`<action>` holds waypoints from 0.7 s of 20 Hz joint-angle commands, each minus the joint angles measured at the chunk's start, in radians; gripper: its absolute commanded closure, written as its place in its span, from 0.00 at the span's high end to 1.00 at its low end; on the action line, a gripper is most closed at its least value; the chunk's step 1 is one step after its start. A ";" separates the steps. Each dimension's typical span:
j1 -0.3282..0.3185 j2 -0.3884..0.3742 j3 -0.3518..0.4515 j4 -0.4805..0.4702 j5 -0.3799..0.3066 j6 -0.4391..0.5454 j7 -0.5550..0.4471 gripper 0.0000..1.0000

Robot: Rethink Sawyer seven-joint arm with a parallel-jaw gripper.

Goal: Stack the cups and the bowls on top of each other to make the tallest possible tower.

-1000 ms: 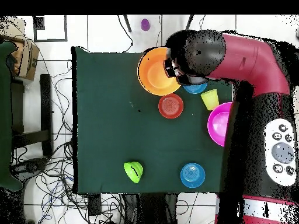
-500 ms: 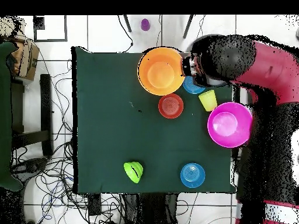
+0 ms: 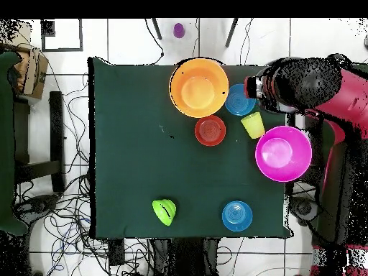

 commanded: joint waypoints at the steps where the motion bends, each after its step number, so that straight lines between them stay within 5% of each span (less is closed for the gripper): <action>1: 0.040 0.099 -0.002 0.073 -0.075 -0.038 0.025 0.00; 6: 0.062 0.114 -0.033 0.053 -0.118 -0.080 0.040 0.00; 14: 0.043 0.139 -0.012 0.057 -0.096 -0.123 0.023 0.00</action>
